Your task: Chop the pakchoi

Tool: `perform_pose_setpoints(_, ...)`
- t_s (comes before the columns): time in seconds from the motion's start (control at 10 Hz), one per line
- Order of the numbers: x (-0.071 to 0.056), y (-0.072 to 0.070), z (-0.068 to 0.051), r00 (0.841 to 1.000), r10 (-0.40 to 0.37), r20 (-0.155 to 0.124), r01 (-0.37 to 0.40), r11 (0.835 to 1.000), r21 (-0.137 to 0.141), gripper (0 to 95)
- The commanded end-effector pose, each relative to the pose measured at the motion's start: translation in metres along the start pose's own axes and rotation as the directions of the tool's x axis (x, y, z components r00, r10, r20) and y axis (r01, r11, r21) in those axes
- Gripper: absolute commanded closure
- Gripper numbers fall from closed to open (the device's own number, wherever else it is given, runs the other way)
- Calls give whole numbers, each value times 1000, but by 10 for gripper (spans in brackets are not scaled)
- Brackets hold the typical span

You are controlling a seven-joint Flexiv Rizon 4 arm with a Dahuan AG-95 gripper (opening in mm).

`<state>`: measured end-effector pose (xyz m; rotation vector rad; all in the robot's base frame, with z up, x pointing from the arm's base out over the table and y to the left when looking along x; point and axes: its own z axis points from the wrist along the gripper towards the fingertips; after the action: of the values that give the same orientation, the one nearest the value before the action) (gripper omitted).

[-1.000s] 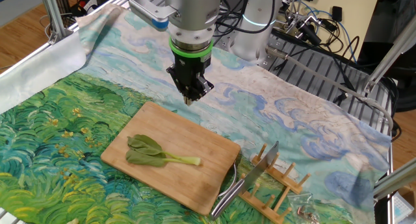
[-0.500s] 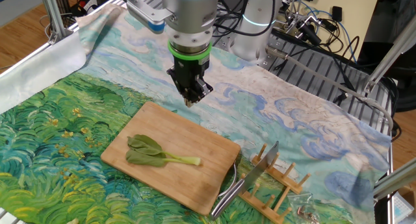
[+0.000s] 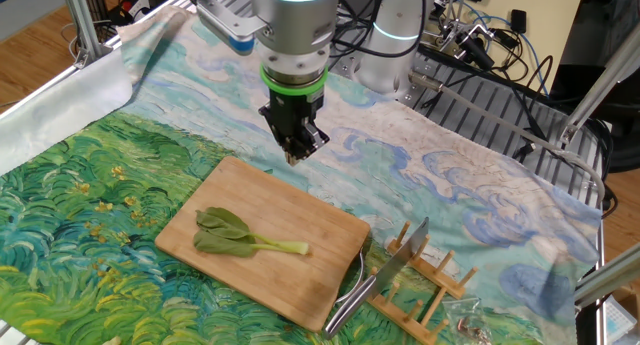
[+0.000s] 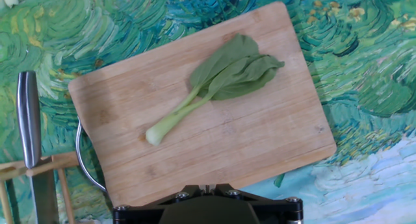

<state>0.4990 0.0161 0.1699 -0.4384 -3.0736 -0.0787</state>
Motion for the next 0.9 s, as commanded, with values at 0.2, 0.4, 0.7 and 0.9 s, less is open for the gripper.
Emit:
perform_pose_setpoints(0.2,1,0,0,999,32,-20,-32,999,5,950)
perform_pose_setpoints(0.4,1,1,0,997,70,-23,-70,998,8,950)
perform_pose_setpoints(0.7,2,4,-1,997,70,-39,-70,997,-9,950)
perform_pose_setpoints(0.9,3,6,-1,997,64,-43,-65,998,-21,950)
